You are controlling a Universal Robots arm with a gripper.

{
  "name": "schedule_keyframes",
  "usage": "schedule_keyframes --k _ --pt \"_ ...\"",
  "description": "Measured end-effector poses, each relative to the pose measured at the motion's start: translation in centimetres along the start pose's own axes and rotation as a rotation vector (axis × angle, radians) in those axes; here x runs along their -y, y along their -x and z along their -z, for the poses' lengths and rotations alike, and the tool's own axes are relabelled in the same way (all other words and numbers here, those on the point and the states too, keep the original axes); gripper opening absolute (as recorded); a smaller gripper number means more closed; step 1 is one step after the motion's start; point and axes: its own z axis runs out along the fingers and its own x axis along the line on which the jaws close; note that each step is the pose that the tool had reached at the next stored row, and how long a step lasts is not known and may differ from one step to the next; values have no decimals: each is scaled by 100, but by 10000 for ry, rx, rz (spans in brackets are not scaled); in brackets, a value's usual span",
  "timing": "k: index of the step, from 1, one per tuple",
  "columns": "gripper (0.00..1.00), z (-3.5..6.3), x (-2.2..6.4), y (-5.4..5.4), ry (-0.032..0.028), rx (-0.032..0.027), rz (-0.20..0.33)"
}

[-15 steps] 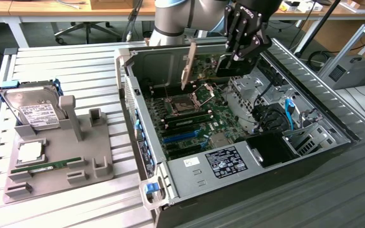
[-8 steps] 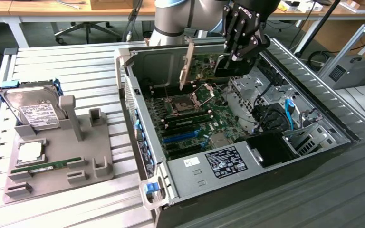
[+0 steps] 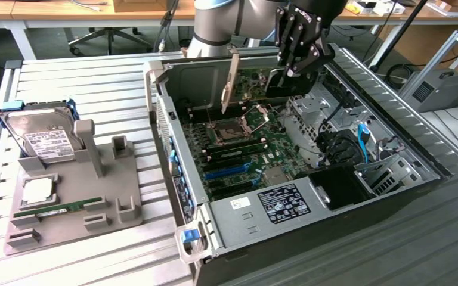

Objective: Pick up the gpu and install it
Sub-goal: 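Insert the gpu into the slot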

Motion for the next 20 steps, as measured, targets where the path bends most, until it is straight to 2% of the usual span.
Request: schedule_keyframes --k 13,20 --pt "27 0 -24 -1 0 0 0" --pt "27 -2 -78 -3 0 0 0"
